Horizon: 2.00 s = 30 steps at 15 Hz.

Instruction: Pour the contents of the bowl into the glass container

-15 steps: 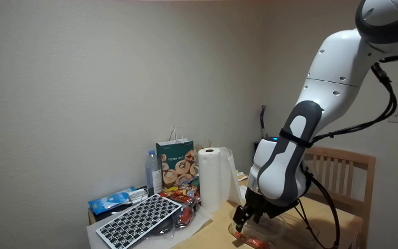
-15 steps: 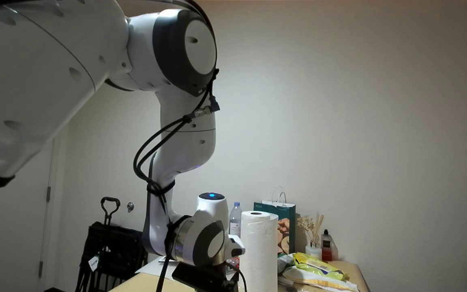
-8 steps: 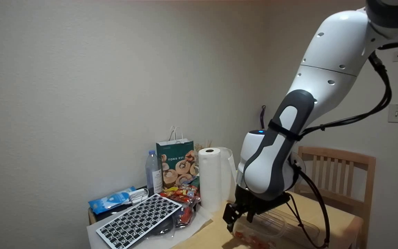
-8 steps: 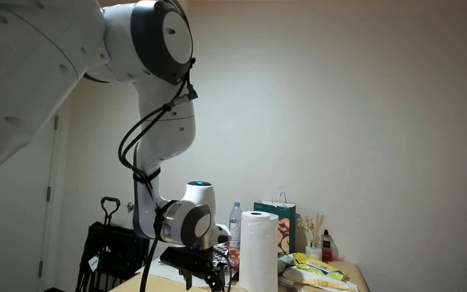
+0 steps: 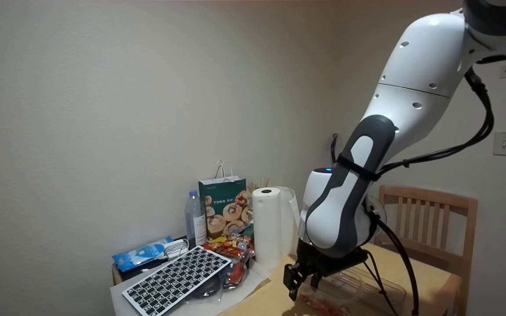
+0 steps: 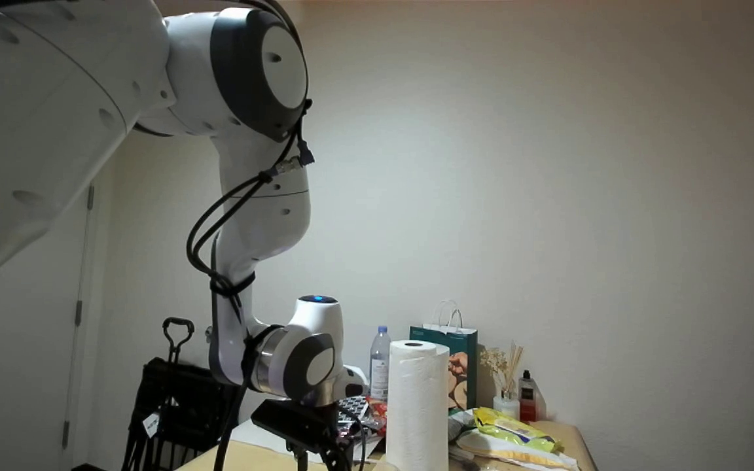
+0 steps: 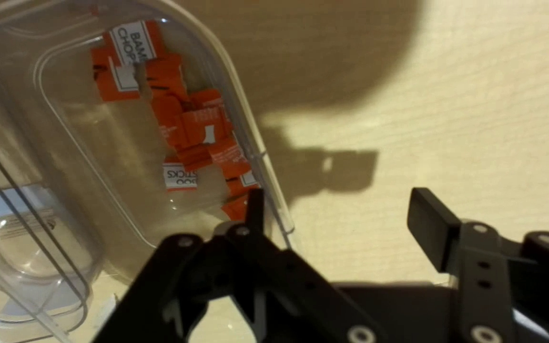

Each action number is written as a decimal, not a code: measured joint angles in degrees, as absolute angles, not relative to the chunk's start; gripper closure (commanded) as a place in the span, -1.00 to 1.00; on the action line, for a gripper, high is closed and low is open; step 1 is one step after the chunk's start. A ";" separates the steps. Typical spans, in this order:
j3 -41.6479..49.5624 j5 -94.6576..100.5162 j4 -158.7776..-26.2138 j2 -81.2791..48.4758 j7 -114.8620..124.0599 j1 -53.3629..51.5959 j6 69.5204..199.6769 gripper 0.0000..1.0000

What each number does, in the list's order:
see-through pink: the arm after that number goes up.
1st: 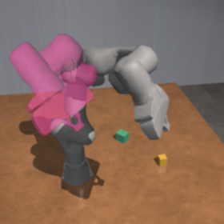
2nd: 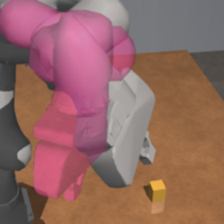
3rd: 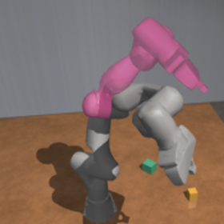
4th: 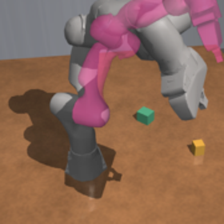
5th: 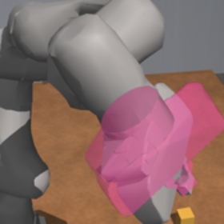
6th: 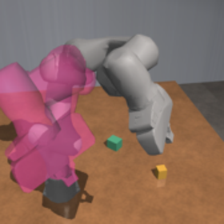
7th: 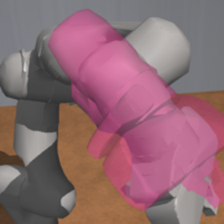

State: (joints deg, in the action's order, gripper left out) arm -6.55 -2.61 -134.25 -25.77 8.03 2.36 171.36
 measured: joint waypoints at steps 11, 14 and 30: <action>-2.84 -3.17 -133.99 -26.88 8.14 2.08 171.07 0.96; -2.61 -3.17 -133.51 -25.41 8.16 2.05 170.54 0.97; -29.03 -32.26 -132.42 -13.62 -19.39 26.77 162.33 0.87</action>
State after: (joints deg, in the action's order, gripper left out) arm -29.03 -32.26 -132.42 -13.62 -19.39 26.77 162.33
